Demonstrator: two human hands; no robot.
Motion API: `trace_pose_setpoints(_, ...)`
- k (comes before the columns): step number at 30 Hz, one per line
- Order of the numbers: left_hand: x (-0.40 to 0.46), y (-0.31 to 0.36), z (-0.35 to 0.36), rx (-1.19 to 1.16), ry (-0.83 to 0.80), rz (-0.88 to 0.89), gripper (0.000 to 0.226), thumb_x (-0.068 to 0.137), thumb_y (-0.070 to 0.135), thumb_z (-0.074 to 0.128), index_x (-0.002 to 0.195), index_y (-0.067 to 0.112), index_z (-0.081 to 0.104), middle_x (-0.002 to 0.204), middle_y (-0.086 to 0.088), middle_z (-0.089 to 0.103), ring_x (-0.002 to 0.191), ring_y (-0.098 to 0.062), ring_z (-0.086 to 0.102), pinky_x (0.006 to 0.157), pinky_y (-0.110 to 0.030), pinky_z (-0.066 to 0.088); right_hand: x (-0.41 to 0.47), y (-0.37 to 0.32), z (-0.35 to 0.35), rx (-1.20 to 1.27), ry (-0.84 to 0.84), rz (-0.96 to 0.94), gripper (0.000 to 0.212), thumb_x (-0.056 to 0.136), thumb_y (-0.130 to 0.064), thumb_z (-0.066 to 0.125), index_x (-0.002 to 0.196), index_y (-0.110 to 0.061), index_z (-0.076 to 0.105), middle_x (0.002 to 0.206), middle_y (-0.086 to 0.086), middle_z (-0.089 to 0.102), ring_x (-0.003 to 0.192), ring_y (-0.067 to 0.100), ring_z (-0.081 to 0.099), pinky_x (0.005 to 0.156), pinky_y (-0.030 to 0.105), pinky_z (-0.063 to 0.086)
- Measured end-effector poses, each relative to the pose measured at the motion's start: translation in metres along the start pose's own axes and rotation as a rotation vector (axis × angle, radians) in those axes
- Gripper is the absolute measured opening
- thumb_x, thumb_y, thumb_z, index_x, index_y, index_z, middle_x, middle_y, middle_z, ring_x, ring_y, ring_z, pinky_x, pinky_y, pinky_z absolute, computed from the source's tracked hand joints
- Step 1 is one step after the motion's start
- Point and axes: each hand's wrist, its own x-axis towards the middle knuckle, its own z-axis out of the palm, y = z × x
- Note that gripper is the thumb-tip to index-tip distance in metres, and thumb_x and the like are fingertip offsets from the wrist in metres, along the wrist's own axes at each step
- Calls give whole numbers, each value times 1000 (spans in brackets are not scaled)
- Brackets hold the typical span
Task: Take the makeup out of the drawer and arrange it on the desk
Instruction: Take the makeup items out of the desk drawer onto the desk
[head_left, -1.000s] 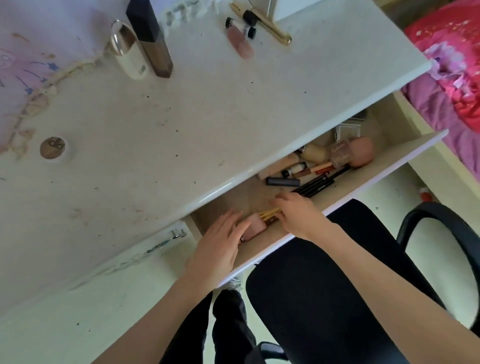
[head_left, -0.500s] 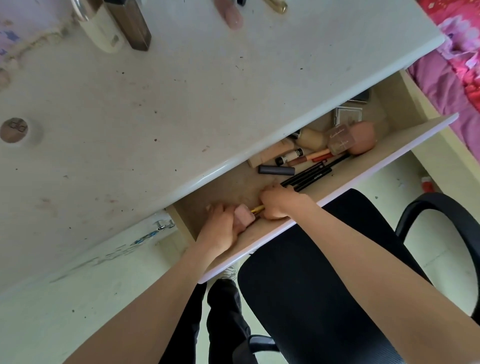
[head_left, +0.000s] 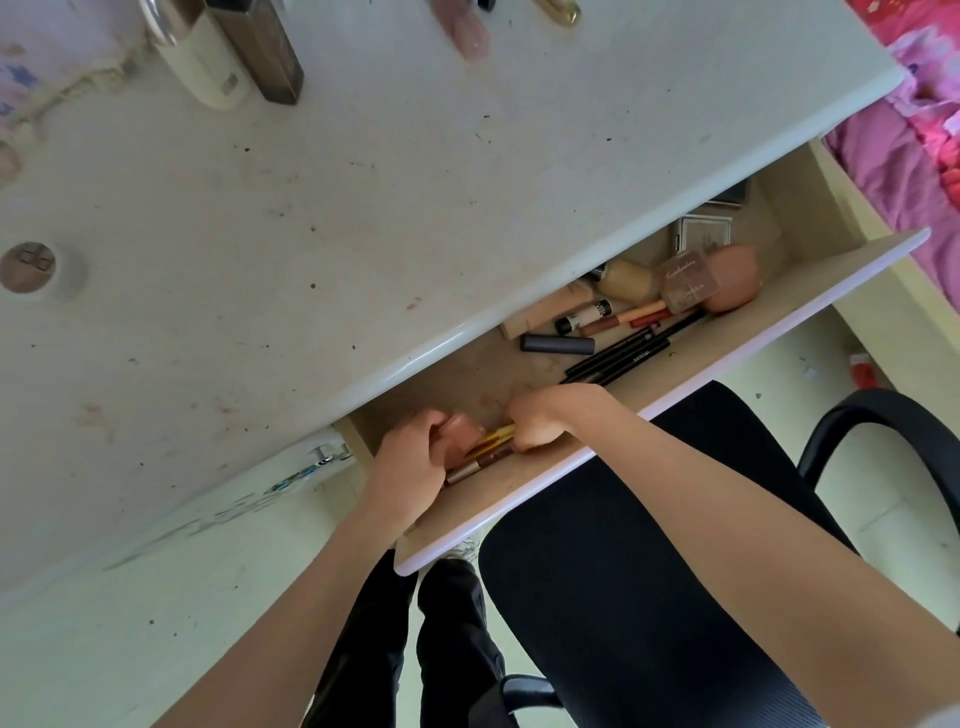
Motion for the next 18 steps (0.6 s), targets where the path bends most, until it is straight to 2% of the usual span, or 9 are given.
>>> trace_pose_setpoints(4,-8,2,-2,-74,103,66,18,91,7,51,108,8,57,98,1,51,89,-11,44,74,-13,27,-3,-8,-9,-39,-54,-5,22,91,-32,51,101,-13,44,78,-2,44,70,14,45,70,29,41)
trace_pose_setpoints(8,-18,0,-8,-117,145,67,18,91,7,51,108,8,56,101,-1,52,88,-12,47,76,-17,35,-6,-14,-6,-88,-69,-11,28,95,-22,45,118,-7,47,92,4,47,86,20,47,78,31,41)
trace_pose_setpoints(10,-24,-3,-11,-122,157,51,20,91,8,51,111,8,55,105,-2,52,91,-12,47,79,-19,37,-7,-15,-3,-99,-57,-15,28,96,-18,42,120,-6,48,97,6,49,85,20,48,75,29,40)
trace_pose_setpoints(13,-30,-5,-14,-134,173,38,22,91,8,52,113,9,55,108,-2,53,92,-11,46,79,-16,35,-11,-14,3,-95,-4,-25,23,96,-15,40,114,-6,52,86,3,50,73,16,47,64,24,39)
trace_pose_setpoints(18,-35,-3,-23,-211,214,68,20,89,5,54,108,9,57,99,1,54,80,-7,48,66,2,33,-17,-13,9,-81,120,-9,13,94,-11,44,99,-7,55,73,0,48,64,13,45,58,22,38)
